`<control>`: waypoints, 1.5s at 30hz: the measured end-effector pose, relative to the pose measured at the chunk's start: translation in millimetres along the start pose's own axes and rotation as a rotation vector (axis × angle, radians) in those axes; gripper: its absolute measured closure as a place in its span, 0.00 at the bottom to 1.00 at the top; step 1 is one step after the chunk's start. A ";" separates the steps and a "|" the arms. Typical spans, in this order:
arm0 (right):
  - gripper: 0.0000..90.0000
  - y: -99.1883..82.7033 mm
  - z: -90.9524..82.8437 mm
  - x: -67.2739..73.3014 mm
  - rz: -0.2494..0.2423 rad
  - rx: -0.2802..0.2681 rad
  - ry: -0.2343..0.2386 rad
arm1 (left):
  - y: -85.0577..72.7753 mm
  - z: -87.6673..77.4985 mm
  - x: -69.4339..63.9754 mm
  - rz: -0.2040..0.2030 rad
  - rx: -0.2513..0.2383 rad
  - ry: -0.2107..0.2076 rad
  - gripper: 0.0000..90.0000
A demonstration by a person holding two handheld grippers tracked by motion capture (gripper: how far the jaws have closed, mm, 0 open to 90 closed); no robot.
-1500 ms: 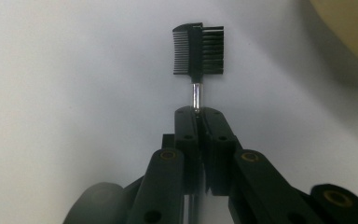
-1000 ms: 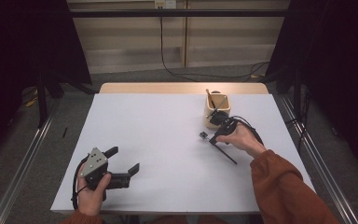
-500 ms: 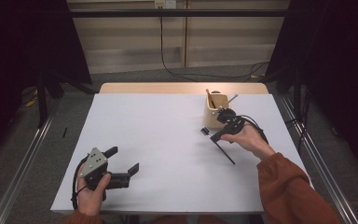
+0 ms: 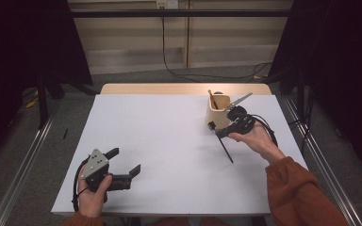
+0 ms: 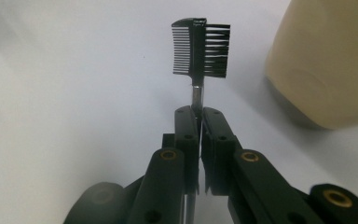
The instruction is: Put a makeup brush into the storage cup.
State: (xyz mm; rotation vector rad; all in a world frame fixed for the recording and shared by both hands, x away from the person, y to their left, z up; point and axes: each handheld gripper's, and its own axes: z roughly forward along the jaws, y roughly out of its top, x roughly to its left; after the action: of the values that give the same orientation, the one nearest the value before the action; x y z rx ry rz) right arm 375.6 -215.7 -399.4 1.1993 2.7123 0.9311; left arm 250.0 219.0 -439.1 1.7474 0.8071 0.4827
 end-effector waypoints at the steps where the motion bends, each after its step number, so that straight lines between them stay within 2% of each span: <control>1: 0.95 -0.1 -1.0 0.2 -0.003 -0.005 -0.005 | 0.0 0.0 0.1 -0.001 -0.001 0.000 0.02; 7: 0.95 -3.0 -11.8 1.1 -0.002 -0.071 -0.006 | -0.1 -0.2 0.3 0.000 0.000 0.000 0.02; 12: 0.95 -8.3 -15.9 -0.6 0.003 -0.099 -0.006 | -0.1 0.2 0.1 -0.001 -0.001 -0.002 0.02; 15: 0.95 -9.0 -15.2 -1.6 0.004 -0.094 -0.005 | -0.1 0.4 -0.1 -0.001 0.000 -0.001 0.02; 18: 0.95 -6.6 -9.5 -0.7 -0.006 -0.057 -0.002 | -0.1 0.6 0.0 -0.001 0.003 0.000 0.02; 22: 0.95 -3.2 6.4 0.5 -0.023 0.010 0.003 | -0.1 0.0 0.1 0.000 0.000 0.000 0.02; 27: 0.95 -2.7 29.6 -5.6 -0.022 0.091 -0.020 | -0.2 -0.4 0.6 -0.001 -0.001 -0.003 0.02; 32: 0.95 -2.8 42.1 -8.5 -0.014 0.124 -0.021 | -0.2 -0.7 1.0 -0.001 -0.001 0.002 0.02; 40: 0.95 -3.0 61.0 -4.0 -0.057 0.196 -0.039 | -0.2 -0.8 0.8 0.002 -0.001 0.000 0.02; 45: 0.95 -2.7 66.9 -1.8 -0.084 0.220 -0.051 | -0.5 -1.1 1.2 -0.002 0.001 0.003 0.02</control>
State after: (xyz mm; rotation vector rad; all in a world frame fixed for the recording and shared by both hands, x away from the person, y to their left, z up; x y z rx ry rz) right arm 392.5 -184.2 -456.0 1.1124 2.8574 0.5963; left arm 250.0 220.7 -439.3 1.7466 0.8116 0.4837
